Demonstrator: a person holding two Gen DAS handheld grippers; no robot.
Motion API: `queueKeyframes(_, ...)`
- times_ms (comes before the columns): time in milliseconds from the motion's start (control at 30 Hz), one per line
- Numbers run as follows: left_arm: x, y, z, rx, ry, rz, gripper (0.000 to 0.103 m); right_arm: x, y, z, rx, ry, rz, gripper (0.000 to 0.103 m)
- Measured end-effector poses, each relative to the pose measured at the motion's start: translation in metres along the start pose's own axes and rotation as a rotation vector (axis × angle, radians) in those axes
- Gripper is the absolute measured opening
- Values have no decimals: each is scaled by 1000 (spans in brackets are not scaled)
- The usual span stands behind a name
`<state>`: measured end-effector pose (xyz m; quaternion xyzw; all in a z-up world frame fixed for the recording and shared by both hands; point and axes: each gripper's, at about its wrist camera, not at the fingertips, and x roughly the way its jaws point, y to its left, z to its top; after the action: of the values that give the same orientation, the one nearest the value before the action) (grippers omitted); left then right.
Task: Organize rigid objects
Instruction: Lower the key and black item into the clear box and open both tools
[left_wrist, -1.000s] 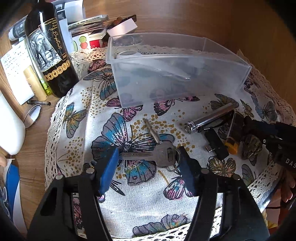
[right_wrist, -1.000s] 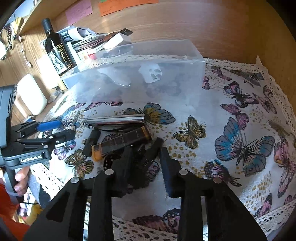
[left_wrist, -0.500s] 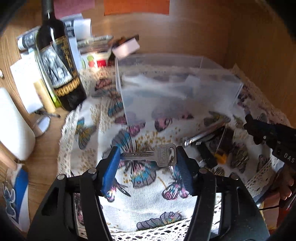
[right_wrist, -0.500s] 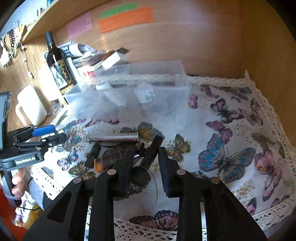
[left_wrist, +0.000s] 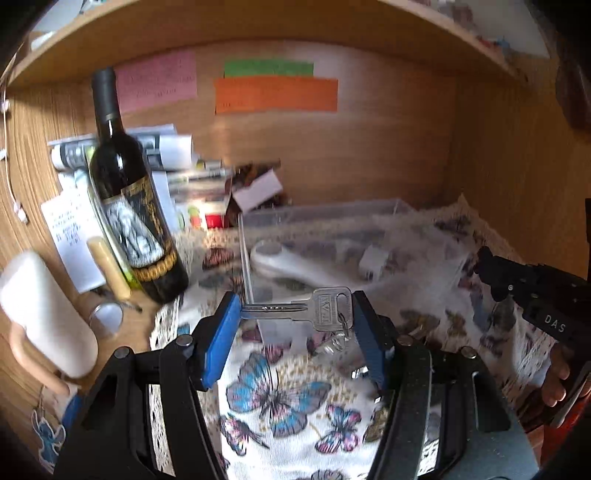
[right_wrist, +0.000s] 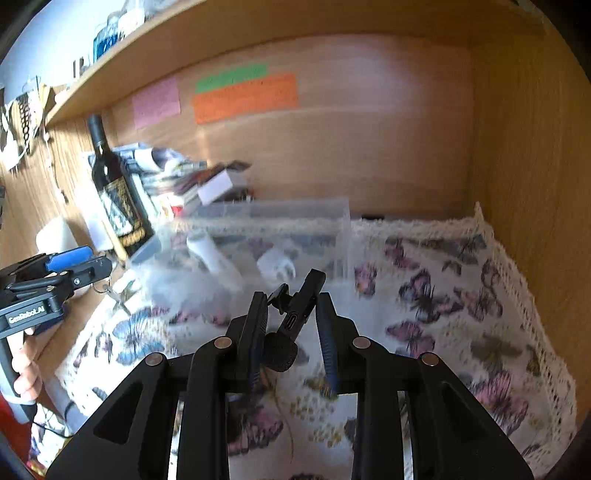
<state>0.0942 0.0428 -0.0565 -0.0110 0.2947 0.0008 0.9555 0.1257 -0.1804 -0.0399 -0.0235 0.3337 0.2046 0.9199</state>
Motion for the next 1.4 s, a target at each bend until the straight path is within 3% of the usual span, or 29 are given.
queueKeyframes(300,6,14,44,-41,-40,-9,60,8,1,40,-28,-69,18,25)
queueKeyframes(533,25,22,65,-54,-53,24,60,30,2,60,-45,-67,27,25)
queueKeyframes(933,95,19,47,-34,98,22,60,95,-5,46,-44,96,27,25)
queueKeyframes(1233,122,10,33,-5,182,-14,61,112,-2,38,-78,158,36,25)
queueKeyframes(1300,122,8,33,-10,186,-19,61,113,1,37,-95,162,24,28)
queueKeyframes(1400,117,7,35,-9,176,-12,62,111,3,38,-98,154,28,45)
